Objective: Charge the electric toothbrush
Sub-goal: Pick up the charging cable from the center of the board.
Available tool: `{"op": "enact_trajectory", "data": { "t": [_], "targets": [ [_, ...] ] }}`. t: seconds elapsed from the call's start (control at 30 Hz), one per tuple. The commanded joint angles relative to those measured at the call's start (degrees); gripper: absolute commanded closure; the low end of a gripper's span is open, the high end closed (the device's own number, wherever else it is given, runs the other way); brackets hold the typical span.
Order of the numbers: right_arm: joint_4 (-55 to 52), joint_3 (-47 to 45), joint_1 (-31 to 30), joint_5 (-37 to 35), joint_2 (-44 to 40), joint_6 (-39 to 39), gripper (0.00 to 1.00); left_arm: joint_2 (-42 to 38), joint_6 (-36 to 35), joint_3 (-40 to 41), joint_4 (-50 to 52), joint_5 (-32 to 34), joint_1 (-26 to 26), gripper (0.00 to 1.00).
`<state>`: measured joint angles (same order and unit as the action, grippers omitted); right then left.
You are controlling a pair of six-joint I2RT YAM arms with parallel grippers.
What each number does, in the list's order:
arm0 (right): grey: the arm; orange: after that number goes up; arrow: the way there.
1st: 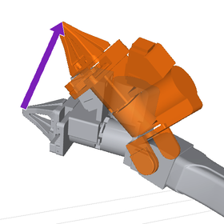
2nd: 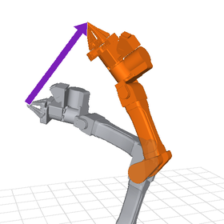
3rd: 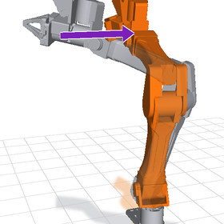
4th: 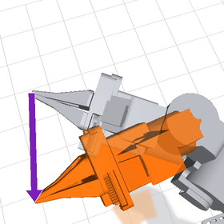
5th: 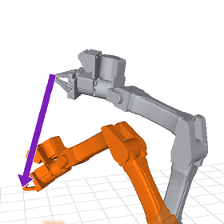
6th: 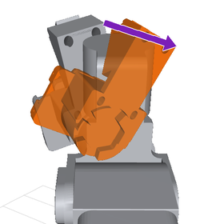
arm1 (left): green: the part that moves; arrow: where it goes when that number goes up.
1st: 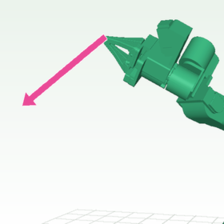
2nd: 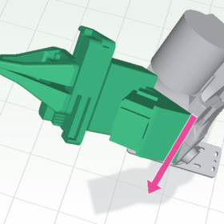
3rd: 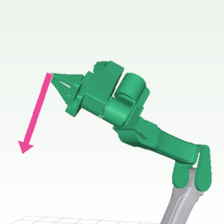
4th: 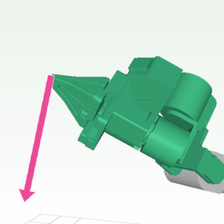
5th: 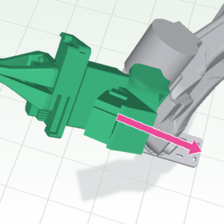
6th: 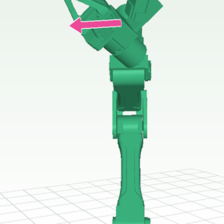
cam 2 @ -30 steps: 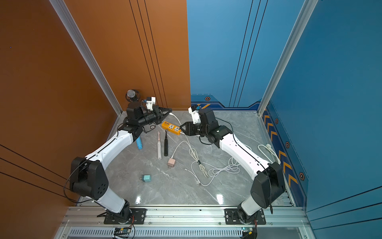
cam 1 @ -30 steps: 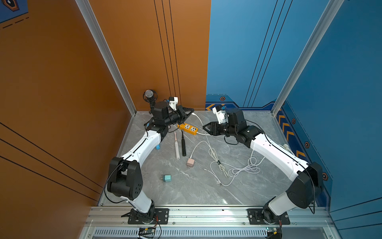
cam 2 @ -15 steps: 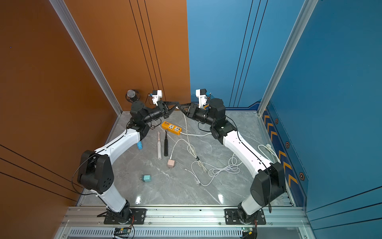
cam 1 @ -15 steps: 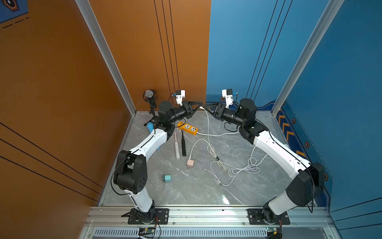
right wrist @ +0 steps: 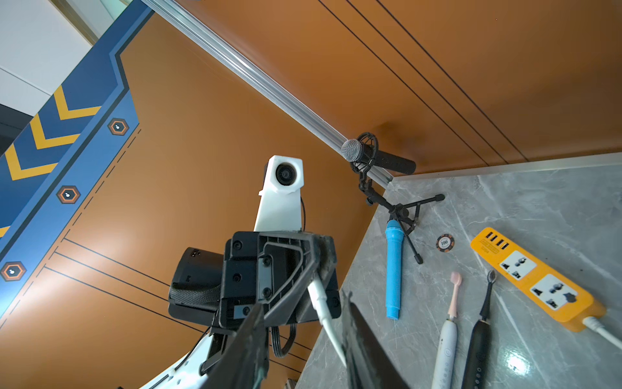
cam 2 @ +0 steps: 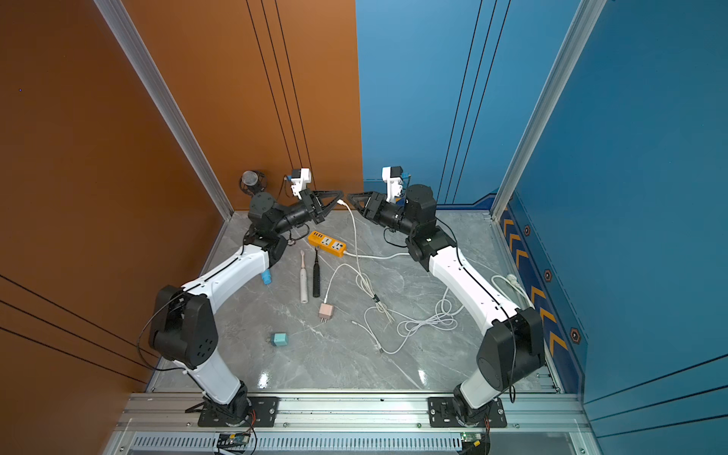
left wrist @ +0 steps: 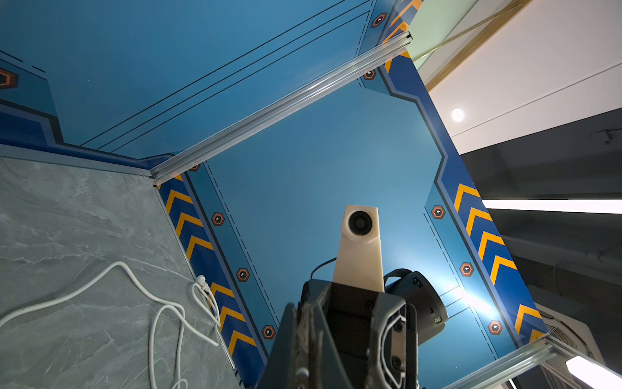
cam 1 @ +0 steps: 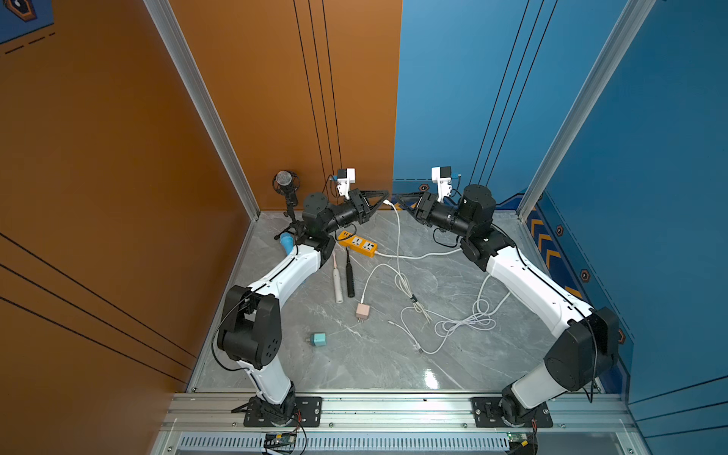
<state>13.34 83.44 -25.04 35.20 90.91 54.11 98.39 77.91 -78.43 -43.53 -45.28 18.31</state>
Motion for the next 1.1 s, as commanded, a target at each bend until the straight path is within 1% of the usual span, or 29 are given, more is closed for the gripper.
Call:
{"op": "enact_trajectory", "data": {
  "t": [0.0,0.2,0.27,0.3,0.53,0.57,0.6,0.67,0.7,0.77,0.8,0.83,0.87,0.9,0.93,0.97,1.0,1.03,1.07],
  "targets": [
    [3.08,0.27,-1.02,1.86,1.6,0.79,0.69,-0.17,-0.3,-2.86,-2.86,-1.32,1.12,1.0],
    [5.21,-0.09,-1.59,3.03,2.54,3.4,0.8,0.65,0.32,-3.4,-2.9,-1.04,1.27,1.0],
    [6.22,-0.56,-1.53,3.25,2.52,4.34,0.88,0.67,0.32,-3.57,-2.87,-1.13,1.36,1.0],
    [6.61,-0.64,-1.52,3.23,2.52,4.74,0.9,0.68,0.27,-3.59,-2.87,-1.05,1.38,1.0],
    [6.87,-0.16,-1.51,2.78,2.86,5.4,1.0,0.67,-0.3,-3.81,-2.81,-1.74,2.14,1.0],
    [6.7,-0.28,-1.34,2.4,2.73,5.2,1.0,0.61,-0.31,-3.46,-2.81,-1.57,2.04,0.97],
    [5.91,-0.34,-1.12,1.97,2.41,4.56,1.0,0.38,-0.26,-2.98,-2.81,-1.15,1.81,0.86],
    [0.1,-0.3,-0.38,0.45,1.08,-0.13,1.0,-1.09,-1.45,-0.59,-2.85,0.04,0.6,0.54],
    [-2.95,-0.13,-0.01,-0.64,0.33,-3.85,1.0,-2.37,-2.06,1.31,-2.88,0.86,-0.39,0.45],
    [-10.5,-0.28,0.84,-3.18,-1.37,-10.53,1.0,-6.45,-3.74,7.25,-1.99,3.2,-3.58,0.35],
    [-13.02,-0.62,1.21,-3.88,-2.05,-12.54,1.0,-8.42,-5.32,9.56,1.29,3.87,-5.09,0.34],
    [-15.17,-0.93,1.67,-4.47,-2.75,-14.4,1.0,-11.15,-9.2,11.55,8.91,4.93,-6.87,0.34],
    [-16.75,-1.36,2.01,-4.83,-3.56,-15.94,1.0,-14.18,-15.77,12.15,21.66,7.08,-8.06,0.34],
    [-17.82,-1.7,2.09,-5.03,-4.14,-17.11,1.0,-16.8,-24.25,11.33,35.65,11.04,-8.32,0.35],
    [-18.9,-2.09,2.27,-5.14,-4.82,-18.18,1.0,-19.24,-34.21,8.87,53.45,19.77,-7.41,0.36],
    [-19.86,-2.38,2.27,-5.15,-5.28,-19.23,1.0,-20.9,-41.5,7.14,64.89,28.71,-5.82,0.37],
    [-20.43,-2.57,2.27,-5.15,-5.63,-20.03,1.0,-22.13,-44.4,7.05,70.62,34.4,-5.01,0.37],
    [-21.61,-2.6,2.21,-5.29,-5.93,-20.9,1.0,-23.31,-44.74,7.77,75.69,38.35,-5.27,0.37],
    [-22.51,-2.74,2.14,-5.53,-6.13,-21.77,1.0,-24.42,-44.56,9.24,78.75,39.35,-6.05,0.37]
  ]
}}
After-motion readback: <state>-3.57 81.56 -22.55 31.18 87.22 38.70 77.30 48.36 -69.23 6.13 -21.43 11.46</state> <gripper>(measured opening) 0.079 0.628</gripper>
